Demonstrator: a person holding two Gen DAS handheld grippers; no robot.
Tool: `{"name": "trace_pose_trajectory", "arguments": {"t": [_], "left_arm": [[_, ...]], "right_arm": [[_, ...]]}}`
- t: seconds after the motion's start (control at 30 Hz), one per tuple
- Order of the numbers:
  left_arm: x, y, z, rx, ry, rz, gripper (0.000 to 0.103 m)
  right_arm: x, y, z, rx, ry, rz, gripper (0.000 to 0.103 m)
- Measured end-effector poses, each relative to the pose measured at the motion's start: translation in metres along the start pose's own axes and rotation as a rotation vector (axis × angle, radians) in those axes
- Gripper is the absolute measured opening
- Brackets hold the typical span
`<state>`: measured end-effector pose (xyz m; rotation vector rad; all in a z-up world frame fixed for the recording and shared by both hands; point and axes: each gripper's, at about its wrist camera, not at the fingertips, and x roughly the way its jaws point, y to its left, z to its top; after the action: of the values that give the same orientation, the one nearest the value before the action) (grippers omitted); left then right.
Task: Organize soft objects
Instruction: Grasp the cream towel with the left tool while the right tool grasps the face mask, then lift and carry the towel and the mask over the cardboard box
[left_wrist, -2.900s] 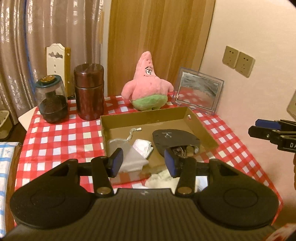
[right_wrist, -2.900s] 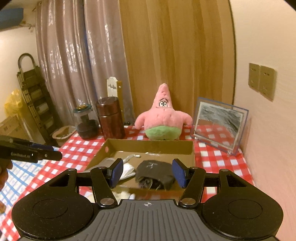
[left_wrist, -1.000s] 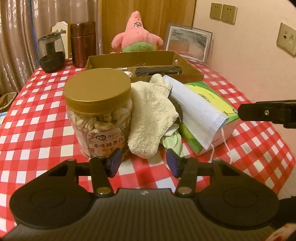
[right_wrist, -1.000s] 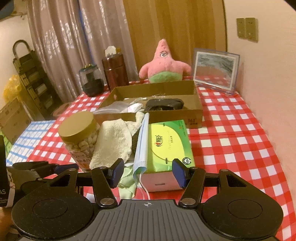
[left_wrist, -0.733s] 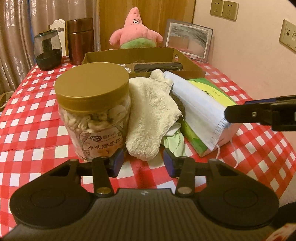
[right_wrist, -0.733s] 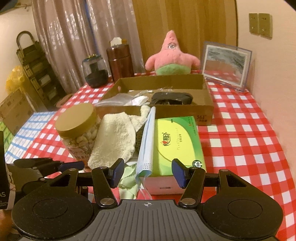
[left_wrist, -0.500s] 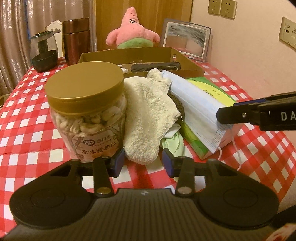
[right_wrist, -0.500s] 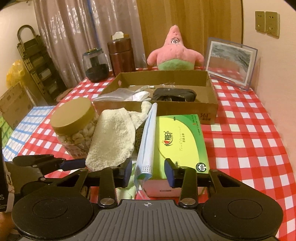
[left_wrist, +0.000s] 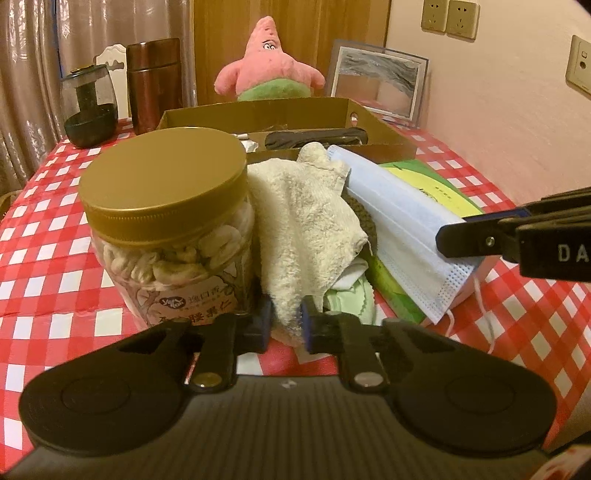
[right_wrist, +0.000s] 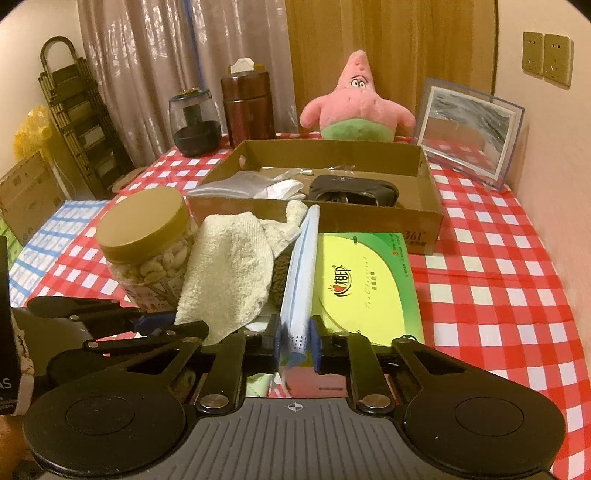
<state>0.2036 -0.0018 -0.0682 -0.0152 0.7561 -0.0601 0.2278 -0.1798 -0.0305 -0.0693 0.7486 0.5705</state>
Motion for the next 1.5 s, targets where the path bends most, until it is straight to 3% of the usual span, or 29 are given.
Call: {"name": "trace_pose_trajectory", "arguments": {"t": [0.17,0.53,1.13,1.37,1.5], "left_arm": [[-0.005,0.0,0.002,-0.006,0.002,-0.026,0.008],[-0.043,-0.008,0.004,-0.009,-0.035,-0.08,0.007],[-0.112,-0.018,0.008,0.042,-0.094,-0.129,0.007],[-0.126,-0.022,-0.009,0.069,-0.051,-0.149,0.007],[-0.119,-0.02,-0.016,0.069,-0.017,-0.124,0.01]], "right_arm": [[-0.006,-0.001,0.002,0.014,-0.012,0.013,0.001],[-0.047,-0.003,0.004,0.072,-0.073,0.043,0.0],[-0.115,-0.004,-0.005,0.098,-0.156,0.011,0.0],[-0.118,-0.006,-0.012,0.116,-0.146,0.013,0.0],[-0.113,-0.008,-0.014,0.121,-0.136,0.017,0.001]]}}
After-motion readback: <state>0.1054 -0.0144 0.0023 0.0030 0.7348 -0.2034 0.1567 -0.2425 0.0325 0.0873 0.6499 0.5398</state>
